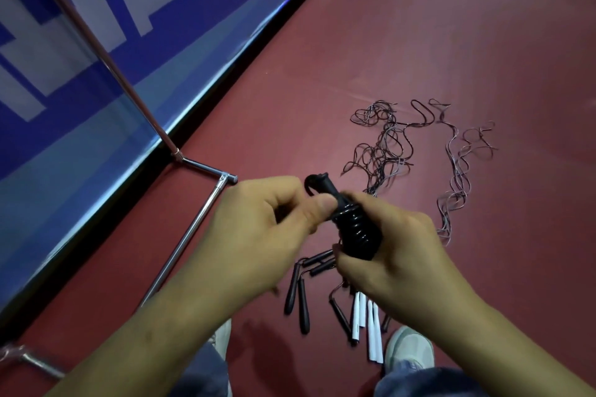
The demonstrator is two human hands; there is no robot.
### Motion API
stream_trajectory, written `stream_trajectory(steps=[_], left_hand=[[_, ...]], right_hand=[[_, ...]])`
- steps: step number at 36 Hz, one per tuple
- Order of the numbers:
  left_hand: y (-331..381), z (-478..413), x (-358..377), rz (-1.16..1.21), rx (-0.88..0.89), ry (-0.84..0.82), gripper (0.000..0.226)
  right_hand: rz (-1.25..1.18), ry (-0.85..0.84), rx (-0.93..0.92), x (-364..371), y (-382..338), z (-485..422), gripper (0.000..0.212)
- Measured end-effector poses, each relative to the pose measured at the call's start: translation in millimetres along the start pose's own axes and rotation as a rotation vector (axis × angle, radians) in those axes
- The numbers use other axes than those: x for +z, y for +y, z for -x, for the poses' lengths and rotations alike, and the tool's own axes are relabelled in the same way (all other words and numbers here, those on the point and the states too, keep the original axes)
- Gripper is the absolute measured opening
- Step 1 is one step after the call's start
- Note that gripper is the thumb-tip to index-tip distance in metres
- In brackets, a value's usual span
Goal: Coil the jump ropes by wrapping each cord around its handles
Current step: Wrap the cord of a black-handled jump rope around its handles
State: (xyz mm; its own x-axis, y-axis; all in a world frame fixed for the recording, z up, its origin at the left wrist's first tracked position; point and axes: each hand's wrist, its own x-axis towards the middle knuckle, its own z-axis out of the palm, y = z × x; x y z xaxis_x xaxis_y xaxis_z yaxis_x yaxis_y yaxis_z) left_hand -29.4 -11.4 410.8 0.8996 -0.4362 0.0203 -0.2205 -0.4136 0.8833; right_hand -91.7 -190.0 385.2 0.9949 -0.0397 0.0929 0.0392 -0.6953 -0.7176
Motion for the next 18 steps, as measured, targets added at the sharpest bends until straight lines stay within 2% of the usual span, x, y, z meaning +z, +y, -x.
stream_trajectory(steps=[4,6,10,18], left_hand=[[-5.5,-4.9,-3.9,0.158,-0.26,-0.129,0.024],[-8.5,-5.6,-5.3,0.224,-0.316,-0.227,0.024],[-5.3,-2.4,-2.5,0.165,-0.258,-0.317,0.025],[1.7,-2.0,1.8,0.057,-0.065,-0.261,0.026]], right_hand=[[0.137,-0.006,-0.034,2.1,-0.9,2.0,0.037],[0.17,-0.002,-0.038,2.0,-0.7,3.1,0.039],[0.175,-0.005,-0.01,2.3,0.0,3.6,0.049],[-0.077,-0.01,0.155,3.8,-3.2,1.7,0.037]])
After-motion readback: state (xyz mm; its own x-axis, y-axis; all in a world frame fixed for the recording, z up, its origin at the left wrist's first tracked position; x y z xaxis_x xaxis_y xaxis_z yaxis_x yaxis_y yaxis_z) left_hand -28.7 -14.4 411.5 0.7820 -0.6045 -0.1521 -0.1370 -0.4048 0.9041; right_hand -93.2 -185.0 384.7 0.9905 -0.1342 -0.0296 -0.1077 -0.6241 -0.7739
